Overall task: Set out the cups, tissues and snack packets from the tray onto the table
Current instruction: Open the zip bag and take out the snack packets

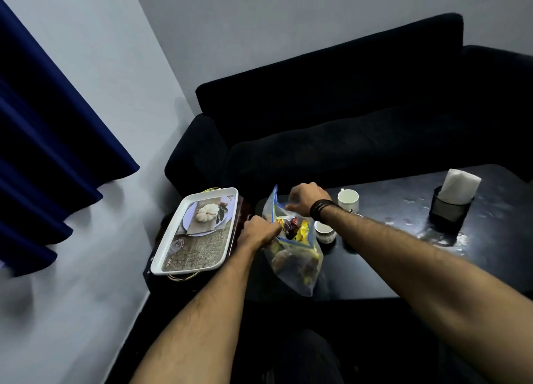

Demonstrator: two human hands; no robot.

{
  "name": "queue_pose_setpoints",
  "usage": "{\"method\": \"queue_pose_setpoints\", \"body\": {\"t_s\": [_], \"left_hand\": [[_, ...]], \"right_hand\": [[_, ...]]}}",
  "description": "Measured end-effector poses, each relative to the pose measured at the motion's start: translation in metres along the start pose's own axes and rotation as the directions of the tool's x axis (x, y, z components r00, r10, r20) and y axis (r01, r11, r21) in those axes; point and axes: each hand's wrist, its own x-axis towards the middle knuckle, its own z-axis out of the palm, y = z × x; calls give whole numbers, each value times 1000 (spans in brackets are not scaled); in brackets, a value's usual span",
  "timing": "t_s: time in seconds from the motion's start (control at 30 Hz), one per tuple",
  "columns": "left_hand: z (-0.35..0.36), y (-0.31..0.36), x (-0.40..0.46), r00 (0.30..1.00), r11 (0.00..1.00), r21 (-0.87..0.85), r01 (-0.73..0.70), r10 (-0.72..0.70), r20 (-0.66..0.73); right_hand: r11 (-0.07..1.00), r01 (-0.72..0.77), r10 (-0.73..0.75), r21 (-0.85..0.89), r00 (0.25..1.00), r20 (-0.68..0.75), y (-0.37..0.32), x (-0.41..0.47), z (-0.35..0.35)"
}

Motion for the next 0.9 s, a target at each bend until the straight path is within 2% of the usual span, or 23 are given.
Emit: {"method": "queue_pose_setpoints", "body": {"t_s": [0.07,0.17,0.23,0.3,0.4,0.53,0.63,0.7,0.8,0.87,0.9], "left_hand": [[-1,4,2,999,998,48,39,-38,-24],[-4,6,8,976,988,120,99,-73,-206],[-6,8,10,951,986,140,93,-46,-305],[-10,7,10,922,984,155,83,-17,-386],[-24,0,8,876,983,162,82,6,-481],[-29,-7,11,862,976,217,28,87,-499],[-23,-5,10,869,984,175,30,61,-491],[-19,-3,9,894,988,154,27,46,-446],[-15,1,11,975,993,104,47,-24,-220],[-15,1,9,995,995,73,65,-59,-81],[-15,-1,9,993,995,63,71,-65,-96]], "right_hand": [[996,83,-83,-24,996,-12,-4,1,8],[979,191,-195,-68,980,-51,-8,-3,16],[974,201,-213,-107,971,-106,-7,-5,16],[986,99,-127,-138,970,-209,-2,-3,7],[991,-127,109,-34,939,-327,13,6,-11],[989,-147,142,8,939,-314,14,10,-15],[988,-150,136,-47,966,-221,8,6,-11],[983,-146,138,-113,987,-80,6,2,-12],[984,-108,124,-140,985,118,2,-5,-15],[989,-76,92,-131,988,124,3,-9,-17],[989,-65,77,-136,993,85,6,-10,-19]]}}
